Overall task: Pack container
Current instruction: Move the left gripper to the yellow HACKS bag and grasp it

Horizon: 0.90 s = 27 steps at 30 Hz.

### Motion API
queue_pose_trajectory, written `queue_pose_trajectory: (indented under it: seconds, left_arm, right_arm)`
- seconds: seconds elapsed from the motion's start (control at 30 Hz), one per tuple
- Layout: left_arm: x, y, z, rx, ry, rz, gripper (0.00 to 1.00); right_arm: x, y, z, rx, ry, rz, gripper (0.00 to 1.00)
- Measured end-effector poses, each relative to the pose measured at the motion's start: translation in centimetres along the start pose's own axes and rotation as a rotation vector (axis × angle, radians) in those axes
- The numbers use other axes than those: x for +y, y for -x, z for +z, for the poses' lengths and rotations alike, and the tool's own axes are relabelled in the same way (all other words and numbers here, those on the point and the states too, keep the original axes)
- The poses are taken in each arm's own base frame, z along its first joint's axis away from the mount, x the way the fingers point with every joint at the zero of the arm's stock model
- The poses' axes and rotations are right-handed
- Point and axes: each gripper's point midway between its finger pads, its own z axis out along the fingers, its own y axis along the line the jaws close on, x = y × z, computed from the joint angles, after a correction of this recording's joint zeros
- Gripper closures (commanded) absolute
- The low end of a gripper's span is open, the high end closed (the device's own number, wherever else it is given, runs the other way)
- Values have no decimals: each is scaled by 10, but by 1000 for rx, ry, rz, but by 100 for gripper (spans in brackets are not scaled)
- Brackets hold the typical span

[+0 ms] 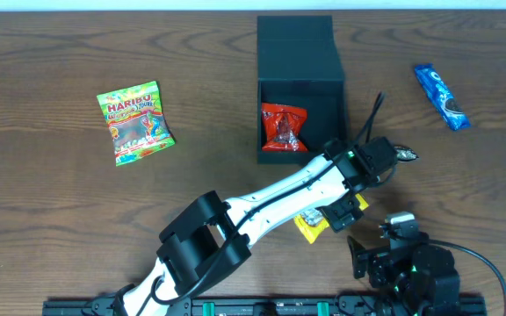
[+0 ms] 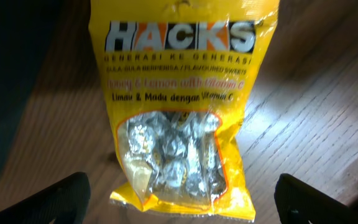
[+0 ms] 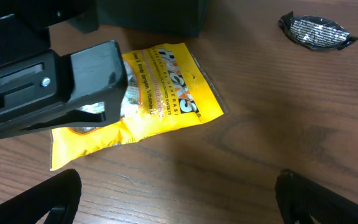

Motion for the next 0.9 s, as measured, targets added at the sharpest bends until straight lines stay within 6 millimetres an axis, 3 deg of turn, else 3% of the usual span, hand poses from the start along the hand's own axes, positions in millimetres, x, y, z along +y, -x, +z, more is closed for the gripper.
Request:
queue_pose_trajectory:
  seconds: [0.47,0.9]
  left_arm:
    - [6,12,16,-33,-1,16,5]
    - [10,2,56,55,-5,6,5]
  right_arm:
    - [0,0,0,0,0,0,1]
    - [0,0,0,0,0,0,1]
